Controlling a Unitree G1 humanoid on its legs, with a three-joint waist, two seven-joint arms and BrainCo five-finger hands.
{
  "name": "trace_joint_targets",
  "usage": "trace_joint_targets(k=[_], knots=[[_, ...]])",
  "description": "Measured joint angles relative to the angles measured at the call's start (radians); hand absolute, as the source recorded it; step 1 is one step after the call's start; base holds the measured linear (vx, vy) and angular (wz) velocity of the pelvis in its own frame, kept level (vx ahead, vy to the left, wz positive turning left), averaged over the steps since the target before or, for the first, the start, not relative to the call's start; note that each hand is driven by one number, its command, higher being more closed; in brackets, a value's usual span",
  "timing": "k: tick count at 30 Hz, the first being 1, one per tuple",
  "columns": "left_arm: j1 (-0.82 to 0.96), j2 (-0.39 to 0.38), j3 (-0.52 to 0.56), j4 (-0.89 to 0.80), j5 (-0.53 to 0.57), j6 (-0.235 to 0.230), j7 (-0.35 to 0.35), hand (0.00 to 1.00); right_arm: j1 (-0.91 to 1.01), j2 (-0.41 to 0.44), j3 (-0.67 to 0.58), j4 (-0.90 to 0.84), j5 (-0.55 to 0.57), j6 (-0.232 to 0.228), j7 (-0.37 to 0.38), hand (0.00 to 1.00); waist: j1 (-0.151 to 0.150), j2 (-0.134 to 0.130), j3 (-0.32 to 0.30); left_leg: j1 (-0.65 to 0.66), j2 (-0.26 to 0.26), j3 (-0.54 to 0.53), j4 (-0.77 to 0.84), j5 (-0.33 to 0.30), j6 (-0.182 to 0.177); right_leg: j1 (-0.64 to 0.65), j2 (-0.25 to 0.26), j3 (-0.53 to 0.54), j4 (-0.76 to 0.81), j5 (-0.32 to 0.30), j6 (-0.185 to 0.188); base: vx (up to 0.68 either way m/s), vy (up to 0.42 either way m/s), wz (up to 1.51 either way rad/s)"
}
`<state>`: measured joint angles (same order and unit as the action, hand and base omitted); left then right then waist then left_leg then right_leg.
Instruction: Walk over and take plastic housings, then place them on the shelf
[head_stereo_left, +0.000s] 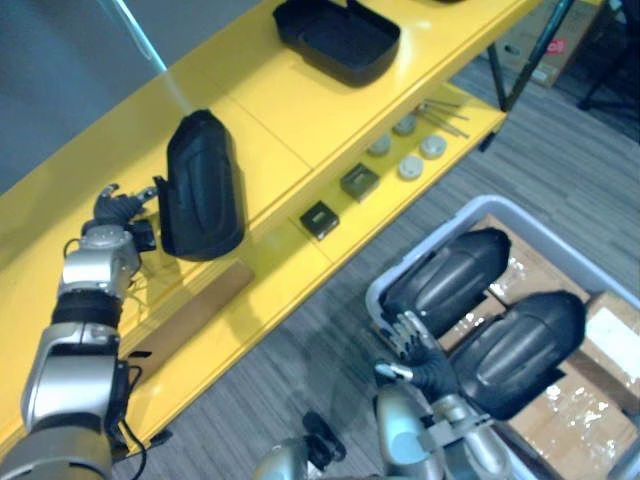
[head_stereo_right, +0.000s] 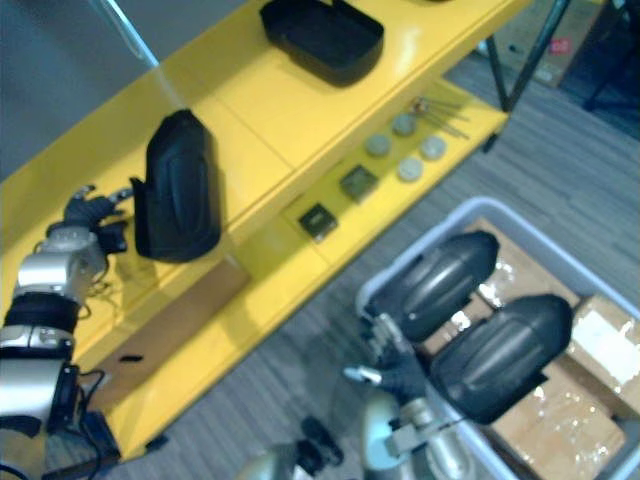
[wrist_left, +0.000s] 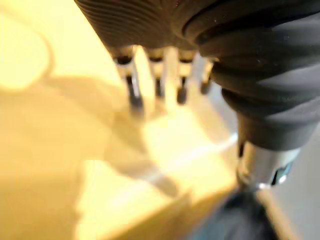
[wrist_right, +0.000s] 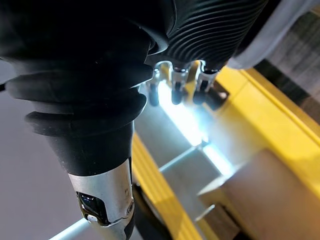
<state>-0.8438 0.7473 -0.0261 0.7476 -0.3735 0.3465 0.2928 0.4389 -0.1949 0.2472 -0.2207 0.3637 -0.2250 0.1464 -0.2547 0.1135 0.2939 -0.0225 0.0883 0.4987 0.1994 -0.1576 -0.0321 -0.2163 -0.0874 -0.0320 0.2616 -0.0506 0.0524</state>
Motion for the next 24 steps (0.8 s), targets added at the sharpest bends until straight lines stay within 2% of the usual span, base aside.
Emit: trace_joint_targets(k=[4, 8, 11, 13, 15, 16, 18, 19, 21, 22, 23, 24], knots=[[-0.027, 0.055, -0.027, -0.012, 0.002, -0.074, 0.019, 0.00, 0.000, 0.013, -0.010, 0.013, -0.024, -0.035, -0.044, 0.00, 0.013, 0.007, -0.063, 0.009, -0.005, -0.018, -0.029, 0.013, 0.002, 0.032, 0.000, -0.021, -0.052, 0.011, 0.002, 0.07, 0.008, 0.13], [-0.026, 0.058, -0.026, -0.064, 0.001, -0.147, 0.019, 0.00, -0.006, 0.022, -0.031, 0.017, -0.035, -0.045, -0.080, 0.00, 0.038, 0.010, -0.094, 0.034, -0.007, -0.034, -0.057, 0.021, -0.001, 0.082, 0.002, -0.045, -0.110, 0.026, 0.004, 0.05, 0.012, 0.15], [0.046, 0.057, -0.014, -0.185, 0.001, -0.204, 0.034, 0.00, -0.024, 0.030, -0.052, 0.041, -0.044, -0.055, -0.106, 0.00, 0.050, 0.001, -0.121, 0.045, -0.011, -0.054, -0.076, 0.033, 0.000, 0.116, 0.004, -0.058, -0.159, 0.045, 0.004, 0.04, 0.004, 0.12], [0.133, 0.017, 0.060, -0.309, 0.002, -0.233, 0.057, 0.00, -0.028, 0.036, -0.081, 0.040, -0.046, -0.061, -0.123, 0.00, 0.055, 0.002, -0.134, 0.064, -0.016, -0.060, -0.107, 0.042, -0.002, 0.143, 0.007, -0.073, -0.187, 0.055, 0.006, 0.03, 0.000, 0.12], [0.300, -0.070, 0.169, -0.523, 0.018, -0.306, 0.093, 0.00, -0.029, 0.058, -0.123, 0.037, -0.067, -0.082, -0.159, 0.00, 0.066, -0.002, -0.145, 0.097, -0.019, -0.078, -0.139, 0.050, -0.009, 0.181, 0.010, -0.091, -0.210, 0.055, 0.006, 0.02, 0.005, 0.22], [0.348, -0.100, 0.193, -0.579, 0.028, -0.323, 0.102, 0.00, -0.028, 0.063, -0.136, 0.033, -0.076, -0.086, -0.172, 0.00, 0.073, -0.002, -0.159, 0.093, -0.019, -0.082, -0.140, 0.050, -0.009, 0.183, 0.010, -0.098, -0.218, 0.056, 0.006, 0.03, -0.014, 0.15], [0.555, -0.232, 0.275, -0.791, 0.055, -0.397, 0.140, 0.00, -0.022, 0.076, -0.191, 0.028, -0.111, -0.107, -0.212, 0.00, 0.101, -0.006, -0.193, 0.096, -0.019, -0.098, -0.160, 0.055, -0.015, 0.199, 0.016, -0.109, -0.245, 0.063, 0.005, 0.04, -0.026, 0.20], [0.607, -0.271, 0.292, -0.839, 0.064, -0.416, 0.142, 0.00, -0.022, 0.080, -0.210, 0.021, -0.119, -0.111, -0.222, 0.00, 0.107, -0.008, -0.194, 0.101, -0.019, -0.107, -0.162, 0.056, -0.016, 0.212, 0.016, -0.117, -0.256, 0.065, 0.005, 0.04, -0.025, 0.30], [0.817, -0.426, 0.324, -1.016, 0.111, -0.492, 0.166, 0.00, -0.023, 0.090, -0.309, -0.043, -0.167, -0.142, -0.266, 0.00, 0.138, -0.019, -0.201, 0.124, -0.022, -0.130, -0.174, 0.057, -0.019, 0.255, 0.016, -0.144, -0.284, 0.067, 0.005, 0.02, -0.020, 0.31], [0.869, -0.460, 0.331, -1.048, 0.130, -0.514, 0.171, 0.00, -0.026, 0.089, -0.333, -0.062, -0.186, -0.158, -0.279, 0.00, 0.144, -0.023, -0.203, 0.127, -0.022, -0.134, -0.176, 0.057, -0.019, 0.263, 0.017, -0.153, -0.291, 0.067, 0.006, 0.00, -0.011, 0.15], [1.040, -0.571, 0.403, -1.182, 0.225, -0.679, 0.185, 0.00, -0.138, 0.075, -0.461, -0.113, -0.181, -0.229, -0.319, 0.00, 0.212, -0.114, -0.201, 0.128, -0.028, -0.176, -0.177, 0.056, -0.022, 0.303, 0.016, -0.187, -0.341, 0.095, 0.005, 0.00, -0.004, 0.06], [1.040, -0.571, 0.403, -1.182, 0.225, -0.679, 0.185, 0.00, -0.138, 0.075, -0.461, -0.113, -0.181, -0.229, -0.319, 0.00, 0.212, -0.114, -0.201, 0.128, -0.028, -0.176, -0.177, 0.056, -0.022, 0.303, 0.016, -0.187, -0.341, 0.095, 0.005, 0.00, 0.000, 0.00]])
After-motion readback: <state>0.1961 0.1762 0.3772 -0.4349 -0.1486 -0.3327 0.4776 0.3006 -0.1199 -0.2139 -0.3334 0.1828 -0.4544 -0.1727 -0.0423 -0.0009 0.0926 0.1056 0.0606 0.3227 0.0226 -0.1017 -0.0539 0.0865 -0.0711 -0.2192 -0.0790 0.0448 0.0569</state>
